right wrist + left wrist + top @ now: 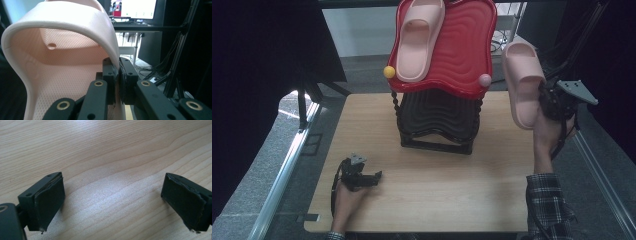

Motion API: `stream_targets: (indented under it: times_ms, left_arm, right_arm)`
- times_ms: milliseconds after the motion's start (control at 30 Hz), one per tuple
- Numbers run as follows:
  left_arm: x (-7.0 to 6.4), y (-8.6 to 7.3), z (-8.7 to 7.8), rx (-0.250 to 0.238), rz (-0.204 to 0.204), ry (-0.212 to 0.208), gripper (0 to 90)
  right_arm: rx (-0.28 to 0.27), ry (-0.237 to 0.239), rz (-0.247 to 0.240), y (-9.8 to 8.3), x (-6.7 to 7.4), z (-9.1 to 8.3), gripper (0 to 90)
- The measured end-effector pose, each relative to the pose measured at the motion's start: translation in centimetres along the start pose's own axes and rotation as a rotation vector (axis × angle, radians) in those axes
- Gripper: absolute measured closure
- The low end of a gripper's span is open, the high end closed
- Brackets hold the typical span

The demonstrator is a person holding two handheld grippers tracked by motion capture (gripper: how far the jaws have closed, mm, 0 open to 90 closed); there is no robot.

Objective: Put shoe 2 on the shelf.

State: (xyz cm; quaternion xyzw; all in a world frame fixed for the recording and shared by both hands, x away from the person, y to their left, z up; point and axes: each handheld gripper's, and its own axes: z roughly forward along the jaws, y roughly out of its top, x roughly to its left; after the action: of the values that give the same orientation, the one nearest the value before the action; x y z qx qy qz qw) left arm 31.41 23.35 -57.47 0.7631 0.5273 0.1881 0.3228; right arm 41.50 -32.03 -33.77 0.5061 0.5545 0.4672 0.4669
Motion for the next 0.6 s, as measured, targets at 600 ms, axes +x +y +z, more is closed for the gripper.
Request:
stream_targets:
  times_ms: [600]
  left_arm:
    - [-0.1,0.0,0.0,-0.004,-0.002,-0.006,4.9]
  right_arm:
    - [-0.101,-0.094,-0.003,7.2,4.2,0.2,84.2]
